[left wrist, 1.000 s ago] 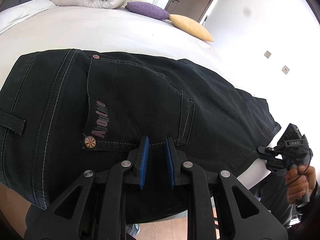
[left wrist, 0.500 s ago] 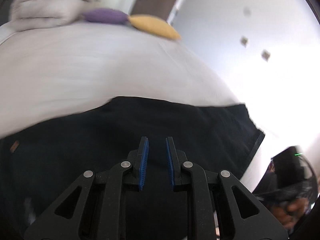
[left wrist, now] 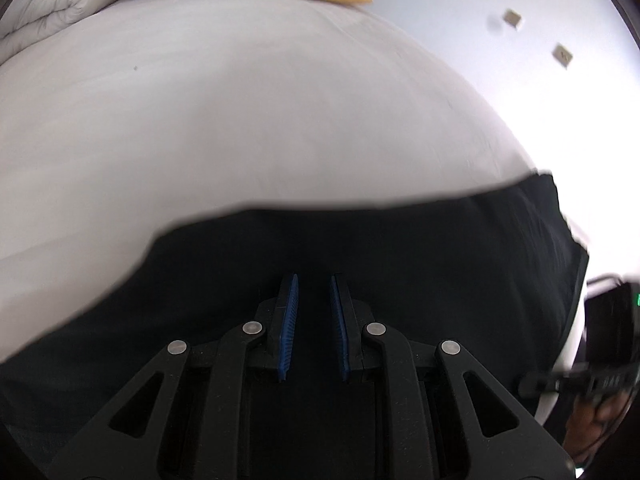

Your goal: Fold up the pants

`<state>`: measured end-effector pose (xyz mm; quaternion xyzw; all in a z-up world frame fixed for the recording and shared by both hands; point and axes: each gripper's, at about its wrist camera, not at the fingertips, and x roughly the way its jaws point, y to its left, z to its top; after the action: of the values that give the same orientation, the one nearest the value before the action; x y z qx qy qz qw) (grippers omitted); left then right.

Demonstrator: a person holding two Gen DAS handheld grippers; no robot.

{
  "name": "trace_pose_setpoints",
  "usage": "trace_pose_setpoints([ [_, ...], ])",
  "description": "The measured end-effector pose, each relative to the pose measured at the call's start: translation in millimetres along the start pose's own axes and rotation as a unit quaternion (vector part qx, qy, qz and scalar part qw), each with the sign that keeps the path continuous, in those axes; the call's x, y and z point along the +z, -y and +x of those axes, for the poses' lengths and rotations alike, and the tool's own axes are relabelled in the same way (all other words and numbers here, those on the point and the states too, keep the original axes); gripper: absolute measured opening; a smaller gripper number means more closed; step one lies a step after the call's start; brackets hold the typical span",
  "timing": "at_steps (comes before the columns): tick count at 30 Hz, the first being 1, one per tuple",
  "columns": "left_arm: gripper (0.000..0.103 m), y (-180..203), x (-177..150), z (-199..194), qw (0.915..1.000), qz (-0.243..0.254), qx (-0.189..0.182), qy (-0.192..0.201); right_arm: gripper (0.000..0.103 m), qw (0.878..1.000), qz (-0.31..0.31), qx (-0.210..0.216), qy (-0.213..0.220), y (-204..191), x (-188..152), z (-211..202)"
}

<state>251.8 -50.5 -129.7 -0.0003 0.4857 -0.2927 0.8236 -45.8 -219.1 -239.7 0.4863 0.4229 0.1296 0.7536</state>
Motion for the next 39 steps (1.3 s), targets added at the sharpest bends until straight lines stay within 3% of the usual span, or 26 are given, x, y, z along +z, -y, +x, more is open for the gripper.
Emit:
trace_pose_setpoints([
  [4,0.016,-8.9,23.5,12.5,0.9991,-0.016,0.035,0.016,0.000,1.000,0.012,0.004,0.018,16.8,-7.5,-22.6],
  [8,0.016,-3.9,27.0,-4.1,0.9930,-0.008,0.109,0.043,0.004,0.999,-0.011,-0.027,0.030,7.5,-15.4,-56.7],
  [12,0.016,16.1,-0.6,-34.2,0.9945,0.002,0.082,0.065,0.005,0.997,-0.057,-0.001,0.045,-32.0,0.9,-61.4],
  [16,0.016,35.6,-33.2,-27.1,0.9974,-0.010,0.058,0.040,0.005,0.996,-0.080,0.025,0.002,-62.4,29.2,-8.6],
  [21,0.016,47.9,-60.9,-20.2,0.9968,-0.009,0.064,0.047,0.005,0.998,-0.049,-0.015,-0.032,-48.0,54.2,47.2],
  [22,0.016,46.2,-62.3,-20.8,0.9969,-0.009,0.062,0.048,0.000,0.999,-0.031,-0.013,-0.026,-32.9,57.8,47.6],
  [24,0.016,46.5,-62.0,-15.8,0.9966,-0.008,0.061,0.056,0.000,1.000,0.007,0.022,0.003,-4.2,66.9,28.1],
  [28,0.016,49.2,-80.8,-22.2,0.9960,-0.006,0.058,0.068,0.000,0.996,0.030,0.001,0.087,30.6,86.1,-32.6],
  [34,0.016,28.8,-82.1,-27.1,0.9964,-0.026,0.030,0.075,0.000,0.971,0.077,-0.028,0.224,92.8,123.0,-131.7],
  [37,0.016,24.6,-83.1,-29.2,0.9962,-0.034,0.019,0.078,0.000,0.962,0.064,-0.068,0.257,93.2,130.2,-160.4],
  [39,0.016,20.0,-86.8,-33.7,0.9960,-0.041,0.009,0.079,0.000,0.950,0.089,-0.080,0.287,100.1,127.3,-180.9],
])
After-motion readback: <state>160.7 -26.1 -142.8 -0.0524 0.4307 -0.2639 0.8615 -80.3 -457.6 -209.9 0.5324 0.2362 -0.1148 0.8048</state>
